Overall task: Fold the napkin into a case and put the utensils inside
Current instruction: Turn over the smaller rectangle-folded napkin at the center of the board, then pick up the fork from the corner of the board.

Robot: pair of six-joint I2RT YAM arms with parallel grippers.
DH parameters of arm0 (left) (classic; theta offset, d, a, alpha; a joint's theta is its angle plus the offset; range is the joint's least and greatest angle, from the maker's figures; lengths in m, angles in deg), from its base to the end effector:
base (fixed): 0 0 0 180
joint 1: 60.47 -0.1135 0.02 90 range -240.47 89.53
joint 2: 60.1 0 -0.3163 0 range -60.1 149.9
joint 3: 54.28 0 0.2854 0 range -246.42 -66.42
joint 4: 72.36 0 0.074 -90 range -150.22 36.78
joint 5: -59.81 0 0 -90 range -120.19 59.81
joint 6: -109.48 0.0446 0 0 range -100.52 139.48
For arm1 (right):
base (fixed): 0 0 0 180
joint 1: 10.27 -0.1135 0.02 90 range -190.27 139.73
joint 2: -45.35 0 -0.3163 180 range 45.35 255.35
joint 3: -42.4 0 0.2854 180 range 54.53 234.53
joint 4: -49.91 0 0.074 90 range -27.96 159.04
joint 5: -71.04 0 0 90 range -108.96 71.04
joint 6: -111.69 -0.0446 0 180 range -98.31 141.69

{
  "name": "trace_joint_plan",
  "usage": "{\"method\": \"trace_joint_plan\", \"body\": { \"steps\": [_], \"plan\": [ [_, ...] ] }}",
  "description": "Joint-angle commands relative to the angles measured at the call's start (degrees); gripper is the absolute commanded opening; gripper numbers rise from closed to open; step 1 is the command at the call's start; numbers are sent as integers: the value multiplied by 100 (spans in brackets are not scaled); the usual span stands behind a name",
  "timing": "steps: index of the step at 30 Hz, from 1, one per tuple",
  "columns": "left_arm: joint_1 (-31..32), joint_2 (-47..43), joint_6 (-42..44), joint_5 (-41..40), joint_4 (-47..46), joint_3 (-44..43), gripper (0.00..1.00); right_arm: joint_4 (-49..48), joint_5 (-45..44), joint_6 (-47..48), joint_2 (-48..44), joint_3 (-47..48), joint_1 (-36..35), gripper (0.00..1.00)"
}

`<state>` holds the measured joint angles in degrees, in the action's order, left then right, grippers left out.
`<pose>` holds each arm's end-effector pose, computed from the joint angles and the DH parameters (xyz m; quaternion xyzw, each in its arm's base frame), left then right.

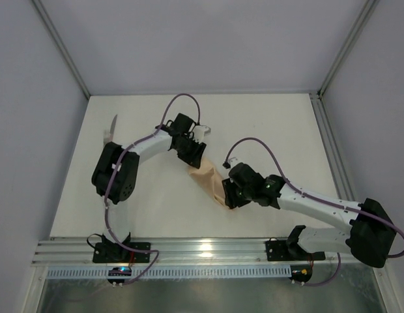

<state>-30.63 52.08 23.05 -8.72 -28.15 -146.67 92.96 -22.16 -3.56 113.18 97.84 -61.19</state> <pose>0.3897 -0.2423 0.2060 0.3153 0.9049 -0.2270 0.1740 0.1574 0.1899 0.2476 -0.2039 0.9325 0.1622 0.2502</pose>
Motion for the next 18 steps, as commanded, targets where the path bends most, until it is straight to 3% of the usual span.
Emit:
{"method": "trace_joint_plan", "body": {
  "steps": [1,6,8,12,18],
  "plan": [
    [-40,58,-120,-20,-237,-140,48,-761,232,-181,-42,-323,-6,44],
    [-32,5,-111,-29,-272,-140,45,-1096,232,-164,273,-455,-6,30],
    [-40,67,-76,-47,-185,-175,36,-1167,241,-137,414,-464,-23,26],
    [-40,137,29,-266,27,-79,19,-1351,435,-251,634,-639,-111,24],
    [-40,269,117,-548,150,-17,15,-1685,461,-454,906,-1070,-112,23]
  ]
}}
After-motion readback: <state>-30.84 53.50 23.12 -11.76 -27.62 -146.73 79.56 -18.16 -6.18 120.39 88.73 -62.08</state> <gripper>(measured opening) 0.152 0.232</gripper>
